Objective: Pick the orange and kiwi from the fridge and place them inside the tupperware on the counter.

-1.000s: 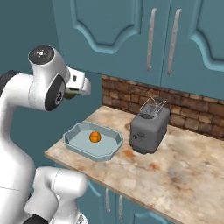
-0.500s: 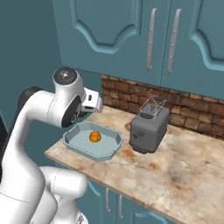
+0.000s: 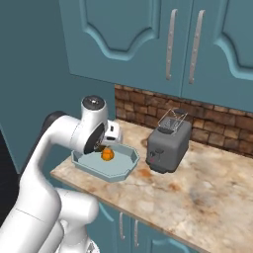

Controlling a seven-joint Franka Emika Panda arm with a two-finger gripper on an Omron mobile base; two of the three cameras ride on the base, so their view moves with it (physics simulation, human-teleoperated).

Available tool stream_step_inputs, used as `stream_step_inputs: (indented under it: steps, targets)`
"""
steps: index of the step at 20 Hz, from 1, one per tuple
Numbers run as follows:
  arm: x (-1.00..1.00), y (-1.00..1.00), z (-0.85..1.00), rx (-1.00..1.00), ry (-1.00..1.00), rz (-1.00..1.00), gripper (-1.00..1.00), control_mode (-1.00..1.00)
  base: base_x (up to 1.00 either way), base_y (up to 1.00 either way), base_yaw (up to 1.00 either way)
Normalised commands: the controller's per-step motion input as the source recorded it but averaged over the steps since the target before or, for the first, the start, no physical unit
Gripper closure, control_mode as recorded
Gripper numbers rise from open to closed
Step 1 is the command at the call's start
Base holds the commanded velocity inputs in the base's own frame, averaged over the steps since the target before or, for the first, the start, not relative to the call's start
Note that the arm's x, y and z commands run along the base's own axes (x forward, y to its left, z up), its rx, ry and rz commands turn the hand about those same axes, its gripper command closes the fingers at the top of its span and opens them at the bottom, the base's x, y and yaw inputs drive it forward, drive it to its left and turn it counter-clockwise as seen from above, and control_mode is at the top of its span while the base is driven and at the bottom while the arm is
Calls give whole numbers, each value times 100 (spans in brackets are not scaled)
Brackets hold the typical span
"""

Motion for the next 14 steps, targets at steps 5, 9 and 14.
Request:
stream_step_inputs:
  steps: [5,9,14]
  targets:
    - [35,-4,-70,0,15,7,100,-100,0,0,0]
    - [34,-4,-59,0,11,9,100,-100,0,0,0]
    - [32,-5,-55,0,10,9,100,-100,0,0,0]
